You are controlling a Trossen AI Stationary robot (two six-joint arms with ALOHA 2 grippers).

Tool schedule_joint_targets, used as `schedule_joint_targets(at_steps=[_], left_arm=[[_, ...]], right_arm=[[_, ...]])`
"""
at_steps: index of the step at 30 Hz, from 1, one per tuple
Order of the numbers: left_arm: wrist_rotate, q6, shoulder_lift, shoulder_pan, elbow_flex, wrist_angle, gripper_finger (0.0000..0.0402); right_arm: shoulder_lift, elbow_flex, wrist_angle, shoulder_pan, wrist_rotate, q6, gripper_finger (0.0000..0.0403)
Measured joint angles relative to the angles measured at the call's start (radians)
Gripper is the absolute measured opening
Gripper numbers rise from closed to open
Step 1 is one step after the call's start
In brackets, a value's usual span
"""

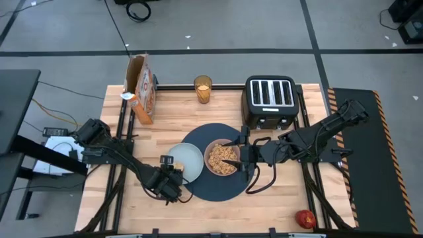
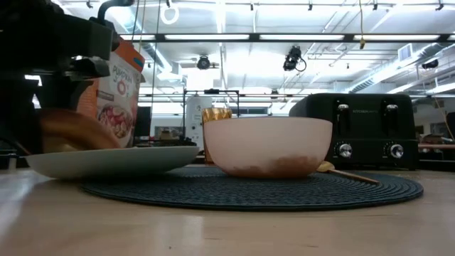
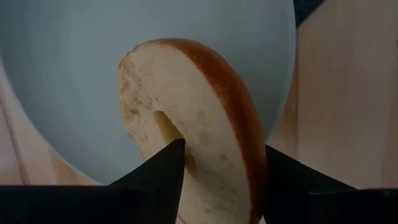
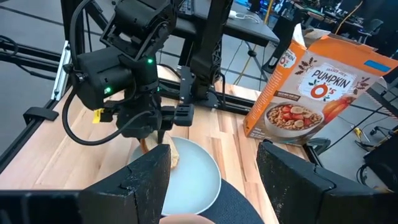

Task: Arrange a breakfast setting
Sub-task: Put the bagel on the plate

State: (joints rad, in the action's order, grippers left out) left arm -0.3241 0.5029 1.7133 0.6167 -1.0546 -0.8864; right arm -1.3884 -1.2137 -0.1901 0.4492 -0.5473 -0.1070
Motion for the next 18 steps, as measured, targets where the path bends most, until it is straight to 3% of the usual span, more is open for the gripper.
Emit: schedule_joint_targets(at_steps=[9,18], left_arm=[[0.009,-0.057,0.0,-0.014,0.0,-0.001,0.0188],[0.034,-0.123,0.001,-0.053,-0.051,-0.055,0.0243]], right_arm=[[0.0,0.0,-0.001,0.0,0.002,0.025,0.0243],[0.0,0.0,-0.017,0.0,0.036,0.048,0.0243]])
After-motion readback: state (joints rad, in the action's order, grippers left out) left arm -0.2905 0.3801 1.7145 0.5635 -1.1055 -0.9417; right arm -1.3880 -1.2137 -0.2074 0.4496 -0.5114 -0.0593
